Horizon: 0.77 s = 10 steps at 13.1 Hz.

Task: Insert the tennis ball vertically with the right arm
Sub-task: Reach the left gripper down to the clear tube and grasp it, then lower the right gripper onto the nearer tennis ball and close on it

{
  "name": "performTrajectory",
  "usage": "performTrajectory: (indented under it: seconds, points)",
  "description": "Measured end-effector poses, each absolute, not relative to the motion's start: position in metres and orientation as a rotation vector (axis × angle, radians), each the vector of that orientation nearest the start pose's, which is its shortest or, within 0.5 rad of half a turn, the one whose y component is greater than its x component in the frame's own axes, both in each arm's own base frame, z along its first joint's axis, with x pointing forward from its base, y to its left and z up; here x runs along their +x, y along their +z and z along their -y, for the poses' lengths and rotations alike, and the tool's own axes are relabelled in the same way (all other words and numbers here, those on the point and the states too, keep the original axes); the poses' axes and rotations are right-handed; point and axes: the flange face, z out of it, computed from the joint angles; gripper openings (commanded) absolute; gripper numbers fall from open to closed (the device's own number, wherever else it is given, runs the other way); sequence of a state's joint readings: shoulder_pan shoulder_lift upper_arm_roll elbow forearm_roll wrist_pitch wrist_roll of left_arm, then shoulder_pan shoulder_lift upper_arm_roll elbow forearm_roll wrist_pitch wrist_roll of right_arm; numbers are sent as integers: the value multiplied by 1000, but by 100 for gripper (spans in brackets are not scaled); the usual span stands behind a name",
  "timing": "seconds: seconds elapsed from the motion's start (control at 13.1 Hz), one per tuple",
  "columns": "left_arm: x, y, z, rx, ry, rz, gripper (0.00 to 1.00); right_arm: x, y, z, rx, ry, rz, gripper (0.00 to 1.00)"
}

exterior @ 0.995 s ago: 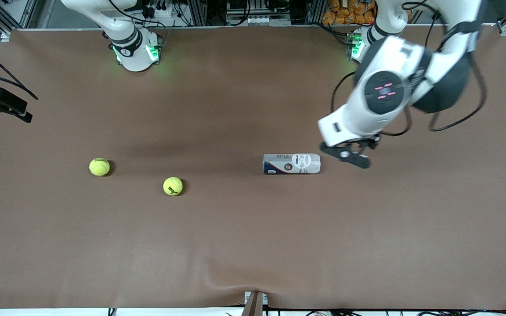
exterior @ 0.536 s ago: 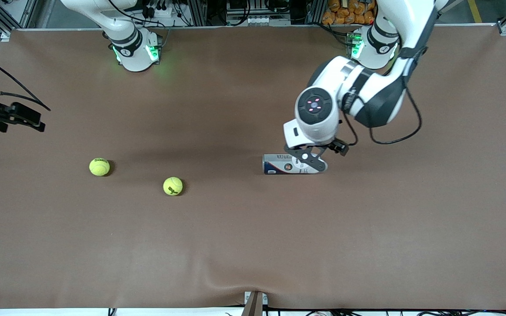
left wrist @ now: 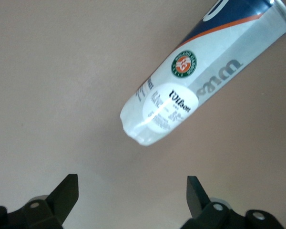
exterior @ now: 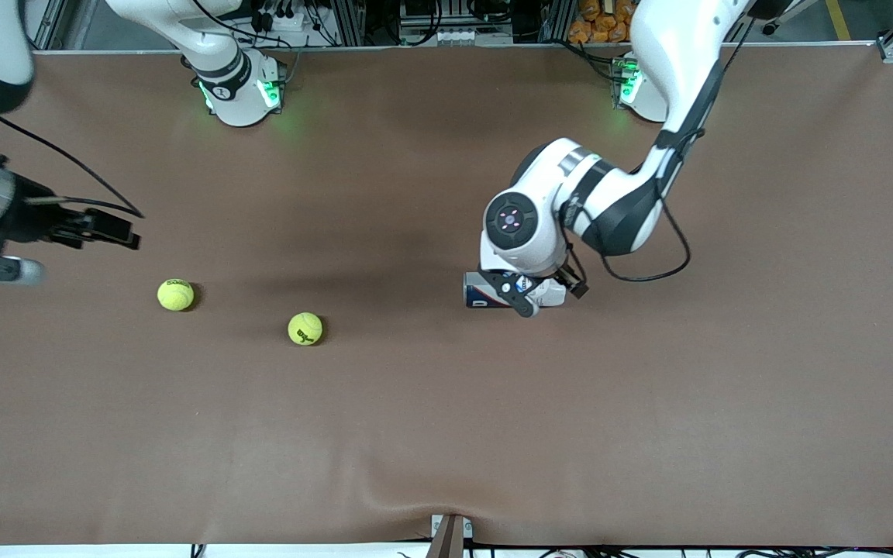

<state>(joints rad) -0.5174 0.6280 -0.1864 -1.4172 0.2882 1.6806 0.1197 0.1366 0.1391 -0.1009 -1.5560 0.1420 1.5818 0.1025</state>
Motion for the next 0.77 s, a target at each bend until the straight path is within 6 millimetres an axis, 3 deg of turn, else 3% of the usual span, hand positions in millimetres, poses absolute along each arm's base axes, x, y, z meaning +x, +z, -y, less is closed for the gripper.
performTrajectory:
  seconds: [0.15,0.54,0.77]
  points:
    - [545,297,408,-2543,433,-1292,100,598,538,-61,-3020,203,-195,100]
    - [540,275,413,-2402,481,-1496,100,614,487,-99,-3037,275,-181,100]
    - [521,247,426,-2280,508,-1555,100,622,459,-120,-3037,297,-150,100]
